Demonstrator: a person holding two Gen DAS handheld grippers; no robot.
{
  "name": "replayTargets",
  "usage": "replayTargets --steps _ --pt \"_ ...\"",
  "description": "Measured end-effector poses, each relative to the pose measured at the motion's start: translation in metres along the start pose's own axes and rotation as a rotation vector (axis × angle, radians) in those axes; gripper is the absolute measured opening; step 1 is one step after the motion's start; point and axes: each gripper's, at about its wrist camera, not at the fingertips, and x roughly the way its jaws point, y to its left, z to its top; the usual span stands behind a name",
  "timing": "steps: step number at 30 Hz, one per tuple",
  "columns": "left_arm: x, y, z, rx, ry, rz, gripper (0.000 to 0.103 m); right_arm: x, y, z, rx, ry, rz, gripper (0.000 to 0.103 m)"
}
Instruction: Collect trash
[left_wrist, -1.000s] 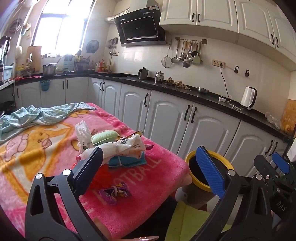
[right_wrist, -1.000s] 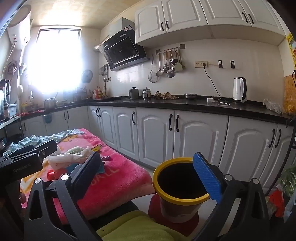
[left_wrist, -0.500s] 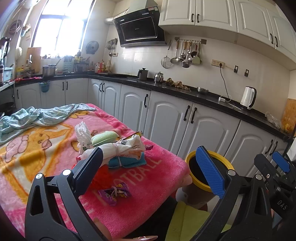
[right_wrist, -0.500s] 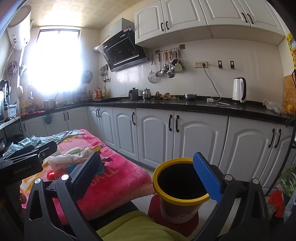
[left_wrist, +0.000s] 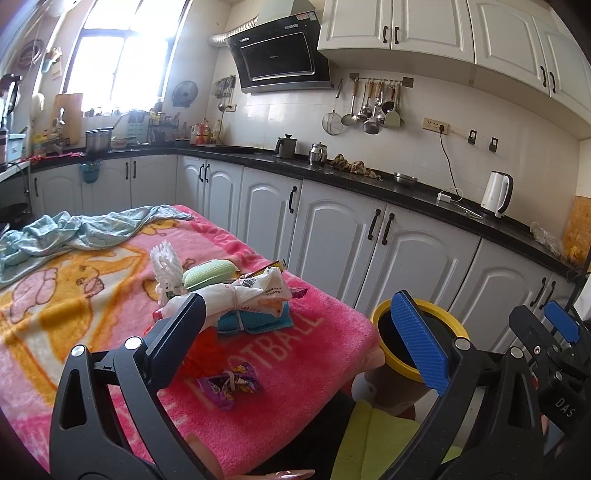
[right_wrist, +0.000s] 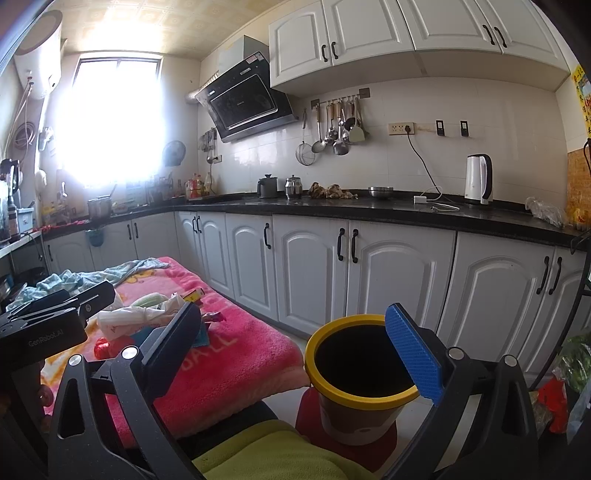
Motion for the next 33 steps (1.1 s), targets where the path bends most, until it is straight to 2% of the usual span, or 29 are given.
replayTargets --steps 11,18,28,33 --pt "0.0 0.0 -0.002 -0.003 0.0 0.001 0.092 -0.003 0.0 0.004 -0.002 0.001 0.002 0.097" --pt "0.003 0.008 -0.003 -0.018 0.009 0.009 0.092 0.003 0.007 0.001 -0.027 0.01 0.038 0.097" --pt "0.004 0.034 0.0 -0.074 0.017 0.043 0.092 0.013 0.034 0.001 -0.13 0.05 0.202 0.097" --pt "0.005 0.065 0.006 -0.148 0.024 0.093 0.092 0.025 0.06 0.001 -0.223 0.109 0.326 0.097"
